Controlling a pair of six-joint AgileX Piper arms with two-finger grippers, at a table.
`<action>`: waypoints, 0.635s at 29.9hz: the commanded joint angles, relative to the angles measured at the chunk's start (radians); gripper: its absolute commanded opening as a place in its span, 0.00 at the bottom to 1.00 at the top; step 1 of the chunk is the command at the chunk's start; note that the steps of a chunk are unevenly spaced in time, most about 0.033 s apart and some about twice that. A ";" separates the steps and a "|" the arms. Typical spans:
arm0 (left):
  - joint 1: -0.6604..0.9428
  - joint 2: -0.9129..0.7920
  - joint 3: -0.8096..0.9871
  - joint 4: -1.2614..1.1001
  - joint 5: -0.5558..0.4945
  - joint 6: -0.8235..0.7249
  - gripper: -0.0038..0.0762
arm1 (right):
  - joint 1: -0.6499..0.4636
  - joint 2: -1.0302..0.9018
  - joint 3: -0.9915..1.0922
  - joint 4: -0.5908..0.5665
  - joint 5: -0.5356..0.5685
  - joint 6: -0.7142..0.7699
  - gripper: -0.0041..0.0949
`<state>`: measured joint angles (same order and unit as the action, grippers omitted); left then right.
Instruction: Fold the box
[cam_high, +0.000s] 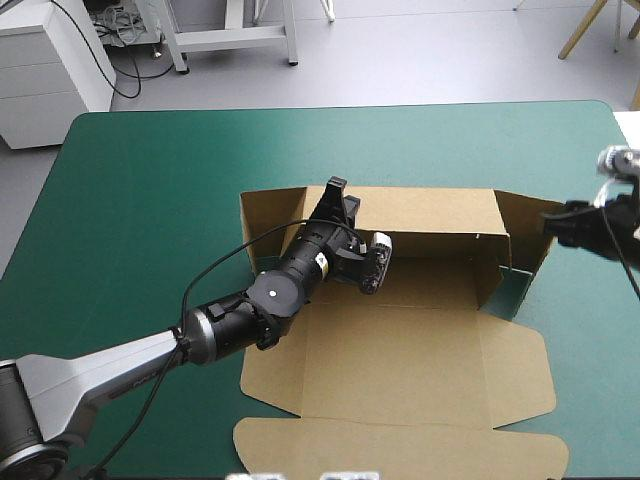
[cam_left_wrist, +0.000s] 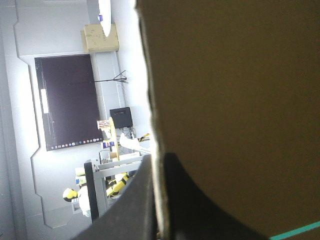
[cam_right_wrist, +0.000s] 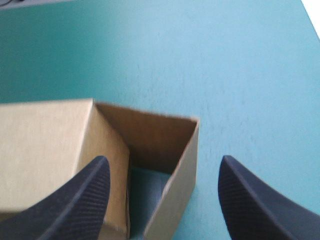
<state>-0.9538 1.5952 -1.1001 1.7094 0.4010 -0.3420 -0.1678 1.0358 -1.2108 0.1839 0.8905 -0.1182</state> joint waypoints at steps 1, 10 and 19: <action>-0.009 -0.030 -0.016 0.009 0.013 -0.002 0.04 | 0.002 0.104 -0.151 -0.001 -0.080 0.000 0.62; -0.009 -0.030 -0.016 0.009 0.025 -0.002 0.04 | 0.002 0.415 -0.373 0.005 -0.006 0.031 0.62; -0.009 -0.030 -0.016 0.009 0.072 -0.007 0.04 | 0.002 0.557 -0.409 0.005 0.053 0.034 0.62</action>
<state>-0.9542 1.5952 -1.1001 1.7094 0.4173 -0.3440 -0.1678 1.6203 -1.5837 0.1839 0.9640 -0.0841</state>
